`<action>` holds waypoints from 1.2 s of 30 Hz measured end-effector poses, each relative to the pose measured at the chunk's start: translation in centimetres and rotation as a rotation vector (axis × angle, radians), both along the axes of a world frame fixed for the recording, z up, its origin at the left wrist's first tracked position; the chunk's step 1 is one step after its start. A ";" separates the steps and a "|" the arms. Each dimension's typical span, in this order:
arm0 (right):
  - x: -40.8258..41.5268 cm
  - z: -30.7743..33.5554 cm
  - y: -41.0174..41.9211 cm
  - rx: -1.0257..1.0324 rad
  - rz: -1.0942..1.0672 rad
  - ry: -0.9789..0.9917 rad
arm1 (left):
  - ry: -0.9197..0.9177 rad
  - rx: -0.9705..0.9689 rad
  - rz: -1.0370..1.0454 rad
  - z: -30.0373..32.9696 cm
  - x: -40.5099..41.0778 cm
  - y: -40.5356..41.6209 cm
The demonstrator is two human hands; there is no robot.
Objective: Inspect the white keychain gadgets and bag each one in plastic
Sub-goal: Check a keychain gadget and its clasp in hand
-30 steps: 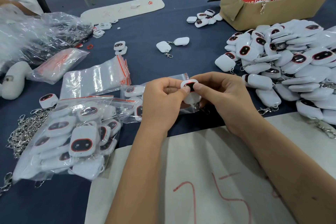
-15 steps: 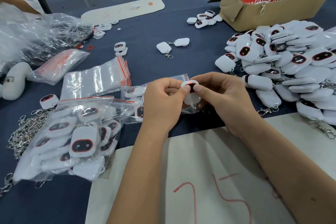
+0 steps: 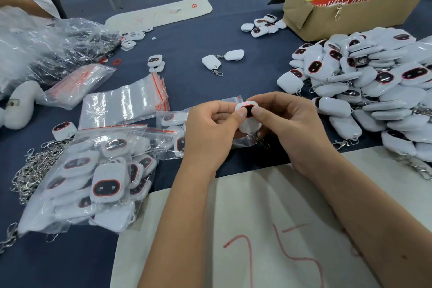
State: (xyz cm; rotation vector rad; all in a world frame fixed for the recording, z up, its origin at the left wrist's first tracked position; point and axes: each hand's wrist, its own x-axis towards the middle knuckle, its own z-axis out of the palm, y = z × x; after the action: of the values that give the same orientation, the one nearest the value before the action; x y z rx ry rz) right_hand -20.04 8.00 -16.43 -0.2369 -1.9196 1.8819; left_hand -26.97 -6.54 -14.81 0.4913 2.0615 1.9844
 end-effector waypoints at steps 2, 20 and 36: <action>0.0 0.0 -0.1 -0.015 -0.002 -0.004 | -0.027 0.025 0.003 0.0 0.0 0.0; -0.1 0.6 -0.2 0.093 -0.029 -0.037 | -0.069 0.111 0.155 -0.2 0.6 1.9; -11.0 11.5 18.4 -0.537 -0.465 -0.081 | -0.037 -0.144 -0.023 9.5 -7.5 22.3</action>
State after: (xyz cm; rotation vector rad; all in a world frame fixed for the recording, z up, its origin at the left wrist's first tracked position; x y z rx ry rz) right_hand -31.05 26.39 -4.92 -0.8531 -1.2158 2.0233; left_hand -34.44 15.80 -5.34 0.4441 2.1466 1.8014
